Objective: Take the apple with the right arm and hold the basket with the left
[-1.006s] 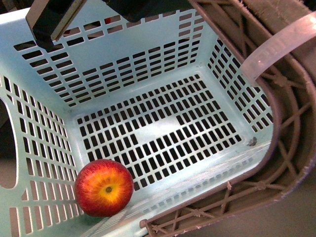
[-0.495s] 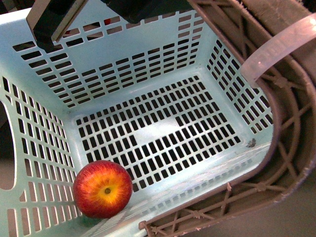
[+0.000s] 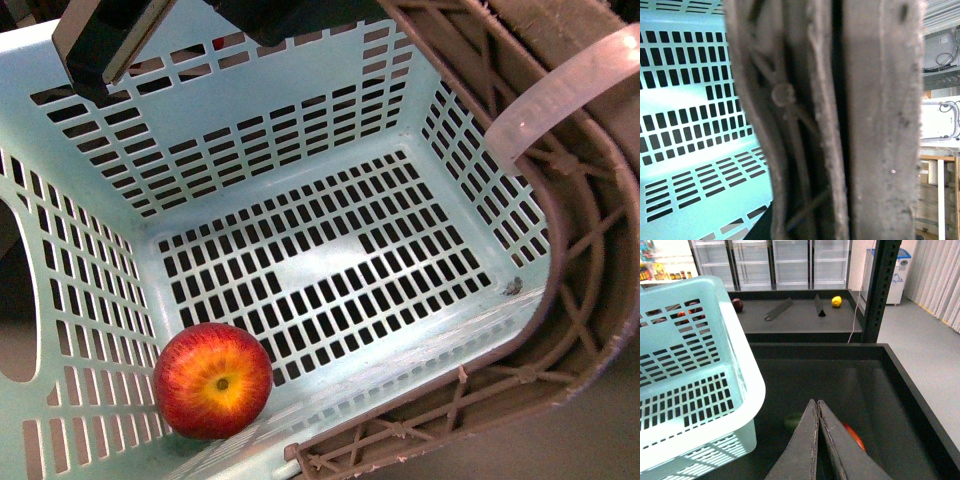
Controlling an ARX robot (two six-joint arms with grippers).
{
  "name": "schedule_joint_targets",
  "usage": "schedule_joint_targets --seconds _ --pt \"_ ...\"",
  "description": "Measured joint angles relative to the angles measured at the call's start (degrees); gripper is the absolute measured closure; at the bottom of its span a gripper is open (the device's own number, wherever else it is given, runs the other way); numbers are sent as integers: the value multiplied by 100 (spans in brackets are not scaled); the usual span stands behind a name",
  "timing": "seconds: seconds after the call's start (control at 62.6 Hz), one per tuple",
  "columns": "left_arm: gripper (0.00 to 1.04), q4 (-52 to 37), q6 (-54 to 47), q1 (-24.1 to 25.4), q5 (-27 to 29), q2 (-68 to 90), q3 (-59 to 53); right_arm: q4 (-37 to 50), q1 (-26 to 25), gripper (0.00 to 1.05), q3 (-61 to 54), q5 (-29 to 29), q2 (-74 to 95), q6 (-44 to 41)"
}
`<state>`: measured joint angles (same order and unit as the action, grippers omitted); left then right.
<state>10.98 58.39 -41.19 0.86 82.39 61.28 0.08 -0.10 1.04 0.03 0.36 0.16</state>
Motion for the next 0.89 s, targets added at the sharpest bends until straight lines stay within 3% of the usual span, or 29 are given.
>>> schedule_joint_targets --seconds 0.431,0.623,0.734,0.766,0.798,0.894 --pt "90 0 -4 0 -2 0 0 0 0 9 0 0 0 0" --pt "90 -2 -2 0 7 0 0 0 0 9 0 0 0 0" --pt "90 -1447 555 -44 870 -61 -428 -7 0 9 0 -20 4 2" --pt "90 -1978 901 39 1373 -122 -544 -9 0 9 0 2 -9 2" --pt "90 -2096 1040 122 1740 -188 -590 -9 0 9 0 -2 -9 0" --pt "90 -2081 1154 391 1849 -358 -673 -9 0 9 0 0 -9 0"
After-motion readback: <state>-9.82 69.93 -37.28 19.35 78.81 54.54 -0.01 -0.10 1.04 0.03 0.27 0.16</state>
